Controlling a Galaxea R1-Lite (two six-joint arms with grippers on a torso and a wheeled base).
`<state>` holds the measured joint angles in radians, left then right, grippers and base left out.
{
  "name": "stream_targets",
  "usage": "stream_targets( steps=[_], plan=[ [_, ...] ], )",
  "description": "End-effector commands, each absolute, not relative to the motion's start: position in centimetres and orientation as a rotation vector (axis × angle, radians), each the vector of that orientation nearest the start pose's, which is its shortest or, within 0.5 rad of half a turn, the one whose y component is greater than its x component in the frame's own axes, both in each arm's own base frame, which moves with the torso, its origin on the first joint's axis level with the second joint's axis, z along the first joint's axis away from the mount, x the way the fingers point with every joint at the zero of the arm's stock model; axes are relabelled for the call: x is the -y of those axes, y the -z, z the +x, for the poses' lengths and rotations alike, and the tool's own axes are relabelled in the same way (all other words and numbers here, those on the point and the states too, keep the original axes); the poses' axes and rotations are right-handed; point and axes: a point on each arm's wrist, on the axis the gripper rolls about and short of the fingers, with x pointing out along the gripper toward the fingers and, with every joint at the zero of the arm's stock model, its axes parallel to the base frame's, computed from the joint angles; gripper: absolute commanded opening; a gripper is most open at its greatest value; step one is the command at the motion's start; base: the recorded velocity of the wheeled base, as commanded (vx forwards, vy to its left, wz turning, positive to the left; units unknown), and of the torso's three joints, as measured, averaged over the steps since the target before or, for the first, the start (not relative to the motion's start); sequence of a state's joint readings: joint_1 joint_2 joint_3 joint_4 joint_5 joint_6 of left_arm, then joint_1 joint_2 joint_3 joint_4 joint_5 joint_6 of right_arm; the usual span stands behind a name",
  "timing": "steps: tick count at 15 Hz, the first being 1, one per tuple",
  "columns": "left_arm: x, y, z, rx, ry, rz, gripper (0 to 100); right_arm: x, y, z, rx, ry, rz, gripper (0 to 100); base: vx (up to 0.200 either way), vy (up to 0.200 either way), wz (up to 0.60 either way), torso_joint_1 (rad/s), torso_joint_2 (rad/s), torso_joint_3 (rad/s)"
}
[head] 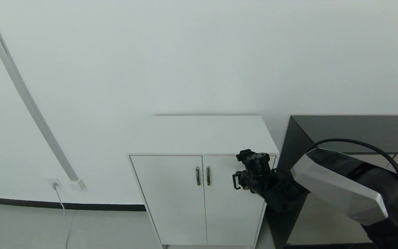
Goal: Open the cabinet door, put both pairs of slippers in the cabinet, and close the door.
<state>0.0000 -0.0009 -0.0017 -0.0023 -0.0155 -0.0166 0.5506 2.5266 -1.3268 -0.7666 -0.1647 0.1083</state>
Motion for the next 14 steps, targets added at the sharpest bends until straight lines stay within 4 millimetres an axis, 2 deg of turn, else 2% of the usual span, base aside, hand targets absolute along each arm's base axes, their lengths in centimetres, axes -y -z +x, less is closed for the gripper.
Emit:
stream_targets(
  steps=[1, 3, 6, 11, 14],
  plan=[
    [0.0, -7.6, -2.3, 0.004, 0.015, -0.017, 0, -24.5, -2.0, 37.5, -0.41, -0.398, -0.048, 0, 0.0, 0.0, 0.0, 0.0, 0.0, 0.0],
    [0.0, -7.6, -2.3, 0.004, 0.015, -0.018, 0, -24.0, -2.8, 36.2, -0.395, -0.404, -0.044, 0, 0.0, 0.0, 0.0, 0.0, 0.0, 0.0],
    [0.0, -7.6, -2.3, 0.004, 0.015, -0.018, 0, -21.8, -4.5, 34.1, -0.376, -0.389, -0.033, 0, 0.0, 0.0, 0.0, 0.0, 0.0, 0.0],
    [0.0, -7.6, -2.3, 0.004, 0.015, -0.018, 0, -13.4, -9.2, 30.1, -0.357, -0.246, 0.004, 0, 0.0, 0.0, 0.0, 0.0, 0.0, 0.0],
    [0.0, -7.6, -2.3, 0.004, 0.015, -0.018, 0, -9.3, -10.2, 28.3, -0.361, -0.144, 0.02, 0, 0.0, 0.0, 0.0, 0.0, 0.0, 0.0]
  ],
)
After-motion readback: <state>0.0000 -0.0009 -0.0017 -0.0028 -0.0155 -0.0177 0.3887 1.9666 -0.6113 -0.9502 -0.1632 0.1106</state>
